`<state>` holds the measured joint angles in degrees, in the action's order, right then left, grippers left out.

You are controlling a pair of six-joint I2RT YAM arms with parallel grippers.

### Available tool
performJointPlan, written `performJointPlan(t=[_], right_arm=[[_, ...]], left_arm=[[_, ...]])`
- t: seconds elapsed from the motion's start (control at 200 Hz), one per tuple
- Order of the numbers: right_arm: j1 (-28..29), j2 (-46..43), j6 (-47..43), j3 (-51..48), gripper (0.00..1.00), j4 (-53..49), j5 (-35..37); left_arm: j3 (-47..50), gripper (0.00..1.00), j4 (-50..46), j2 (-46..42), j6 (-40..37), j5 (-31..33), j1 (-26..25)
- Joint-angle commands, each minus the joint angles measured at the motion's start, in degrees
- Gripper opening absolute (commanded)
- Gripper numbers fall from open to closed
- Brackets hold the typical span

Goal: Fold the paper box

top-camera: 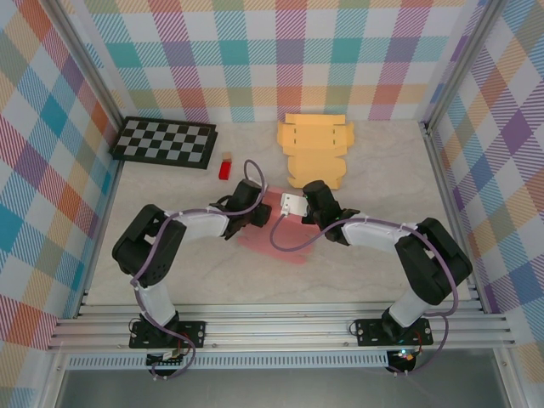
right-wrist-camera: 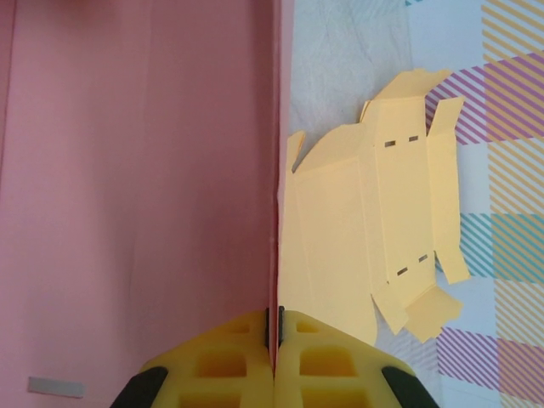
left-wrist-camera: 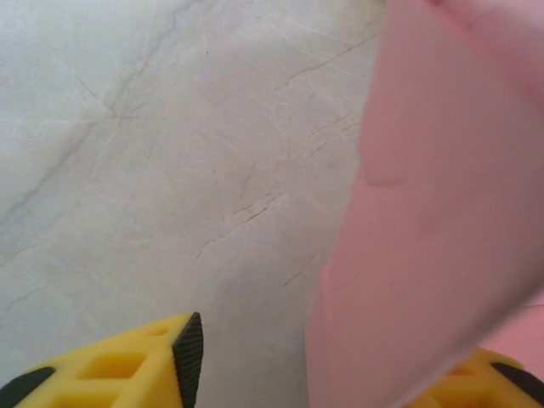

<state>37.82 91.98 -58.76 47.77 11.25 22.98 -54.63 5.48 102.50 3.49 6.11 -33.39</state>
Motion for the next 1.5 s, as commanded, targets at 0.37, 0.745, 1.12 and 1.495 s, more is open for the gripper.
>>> performJointPlan(t=[0.37,0.745,1.12,1.495], right_arm=[[-1.09,0.56,2.25,1.46,0.0,-4.66,2.21],[-1.04,0.96,2.53,1.45,0.0,-5.19,2.13],[-1.0,0.65,3.15,1.71,0.0,-5.59,1.82],[-1.0,0.03,2.93,0.82,0.0,-6.17,1.23]], left_arm=[[2.55,0.67,0.58,-3.82,9.06,-10.4,2.98],[3.8,0.69,4.54,-7.74,12.46,-16.67,3.06],[-2.75,0.7,-0.8,3.27,8.42,-21.23,2.98],[-5.5,0.51,-2.29,5.8,6.53,-15.15,1.95]])
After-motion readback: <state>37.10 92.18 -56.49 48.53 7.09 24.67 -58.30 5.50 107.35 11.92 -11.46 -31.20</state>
